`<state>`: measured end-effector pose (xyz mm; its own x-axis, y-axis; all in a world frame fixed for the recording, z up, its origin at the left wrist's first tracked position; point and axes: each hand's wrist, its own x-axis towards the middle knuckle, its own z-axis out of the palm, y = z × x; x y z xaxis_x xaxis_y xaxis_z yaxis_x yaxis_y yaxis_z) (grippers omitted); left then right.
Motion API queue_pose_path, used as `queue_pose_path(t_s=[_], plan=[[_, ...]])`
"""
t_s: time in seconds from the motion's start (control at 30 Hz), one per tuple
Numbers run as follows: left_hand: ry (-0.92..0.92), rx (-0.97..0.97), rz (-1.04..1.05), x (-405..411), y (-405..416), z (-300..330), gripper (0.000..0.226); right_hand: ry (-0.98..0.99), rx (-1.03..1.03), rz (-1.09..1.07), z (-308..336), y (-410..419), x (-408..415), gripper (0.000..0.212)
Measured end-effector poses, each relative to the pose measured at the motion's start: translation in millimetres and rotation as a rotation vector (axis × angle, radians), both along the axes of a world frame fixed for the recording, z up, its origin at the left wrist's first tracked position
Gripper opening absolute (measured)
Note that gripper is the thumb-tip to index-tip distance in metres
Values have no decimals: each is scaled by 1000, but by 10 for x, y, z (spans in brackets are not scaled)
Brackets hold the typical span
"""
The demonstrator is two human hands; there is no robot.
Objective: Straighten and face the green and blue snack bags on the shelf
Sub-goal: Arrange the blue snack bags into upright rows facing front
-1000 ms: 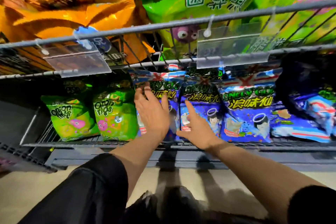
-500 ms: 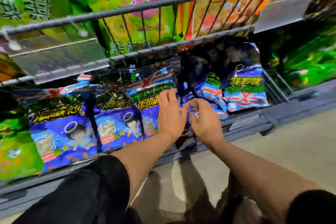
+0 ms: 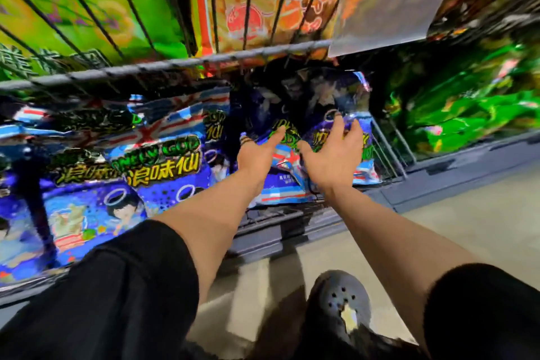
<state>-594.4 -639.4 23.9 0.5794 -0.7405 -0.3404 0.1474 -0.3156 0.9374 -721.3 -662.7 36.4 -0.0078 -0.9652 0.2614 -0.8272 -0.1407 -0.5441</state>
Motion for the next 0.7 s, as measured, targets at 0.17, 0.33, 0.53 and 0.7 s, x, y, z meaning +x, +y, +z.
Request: queue_pose_path(t_s=[0.17, 0.33, 0.53, 0.7], plan=[[45, 103, 11, -66, -186, -79, 102, 203, 101, 91, -171, -114, -140, 87], [-195, 126, 39, -45, -121, -167, 70, 200, 112, 104, -215, -114, -170, 85], [-172, -28, -18, 141, 210, 38, 42, 74, 175, 120, -79, -87, -248, 79], [43, -24, -141, 340, 658, 500, 17, -139, 138, 123, 176, 62, -192, 61]])
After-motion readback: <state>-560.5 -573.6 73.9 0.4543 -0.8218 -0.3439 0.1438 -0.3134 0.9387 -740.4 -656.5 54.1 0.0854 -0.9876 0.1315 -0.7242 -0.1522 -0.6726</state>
